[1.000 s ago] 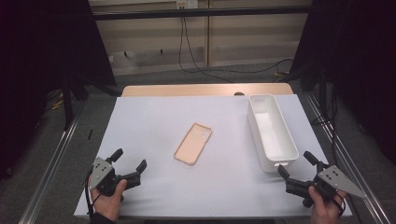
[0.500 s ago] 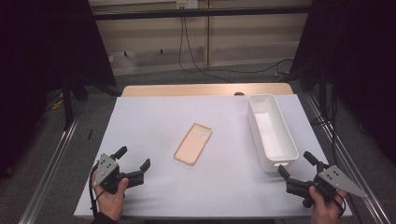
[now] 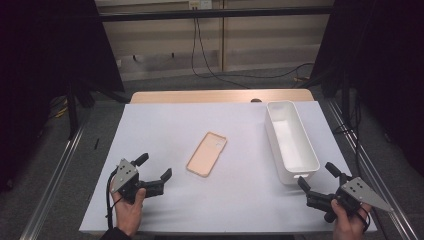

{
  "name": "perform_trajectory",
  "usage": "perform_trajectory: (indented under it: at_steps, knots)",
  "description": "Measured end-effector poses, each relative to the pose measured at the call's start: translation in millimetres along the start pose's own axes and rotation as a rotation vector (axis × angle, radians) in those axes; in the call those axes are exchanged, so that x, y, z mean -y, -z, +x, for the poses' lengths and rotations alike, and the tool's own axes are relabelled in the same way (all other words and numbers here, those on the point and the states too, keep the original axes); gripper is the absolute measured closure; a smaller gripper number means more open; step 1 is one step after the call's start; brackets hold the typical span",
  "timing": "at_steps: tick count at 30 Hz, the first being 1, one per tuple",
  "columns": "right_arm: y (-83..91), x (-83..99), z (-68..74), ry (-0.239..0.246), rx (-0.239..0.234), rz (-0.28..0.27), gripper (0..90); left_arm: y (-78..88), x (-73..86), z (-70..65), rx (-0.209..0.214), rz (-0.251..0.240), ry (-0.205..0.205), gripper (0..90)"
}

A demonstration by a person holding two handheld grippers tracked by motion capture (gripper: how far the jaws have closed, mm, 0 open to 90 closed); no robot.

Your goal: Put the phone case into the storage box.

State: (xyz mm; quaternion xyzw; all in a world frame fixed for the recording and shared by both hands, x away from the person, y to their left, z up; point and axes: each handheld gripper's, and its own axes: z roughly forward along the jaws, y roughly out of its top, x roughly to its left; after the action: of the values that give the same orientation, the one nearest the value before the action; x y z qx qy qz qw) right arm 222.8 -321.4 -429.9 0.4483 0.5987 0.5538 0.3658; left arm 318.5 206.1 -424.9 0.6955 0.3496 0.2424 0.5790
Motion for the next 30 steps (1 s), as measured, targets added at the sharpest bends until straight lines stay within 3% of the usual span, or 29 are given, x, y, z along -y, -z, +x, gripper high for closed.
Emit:
perform_trajectory:
  at_steps: [2, 9, 11, 15, 22, 25, 30]
  knots:
    - [-0.2, -0.1, -0.1, 0.003, 0.003, 0.000, 0.0, -3.2, -0.6, 0.9, 0.011, -0.003, -0.001, 2.6]
    - [-0.7, -0.2, 0.1, 0.002, 0.004, 0.000, 0.0, -16.6, -1.7, -0.4, -0.013, 0.015, -0.034, 1.7]
    - [-0.7, -0.1, 0.0, 0.003, 0.003, 0.001, 0.0, -22.0, -3.3, -2.2, 0.011, 0.021, -0.027, 1.7]
    - [-0.1, -0.4, 0.3, 0.006, 0.007, 0.001, 0.0, -29.8, -4.9, -8.6, 0.031, 0.029, -0.074, 1.7]
    - [-0.9, -1.1, 4.1, 0.016, 0.005, 0.004, 0.0, -41.1, -8.8, -11.3, 0.051, 0.020, -0.067, 1.6]
    - [-0.5, -1.3, 4.2, 0.017, 0.005, 0.001, 0.0, -47.6, -11.4, -10.3, 0.035, 0.026, -0.074, 1.6]
    - [-0.5, -0.9, 3.0, 0.013, 0.005, 0.003, 0.0, -59.7, -16.0, -8.6, 0.047, 0.043, -0.074, 2.4]
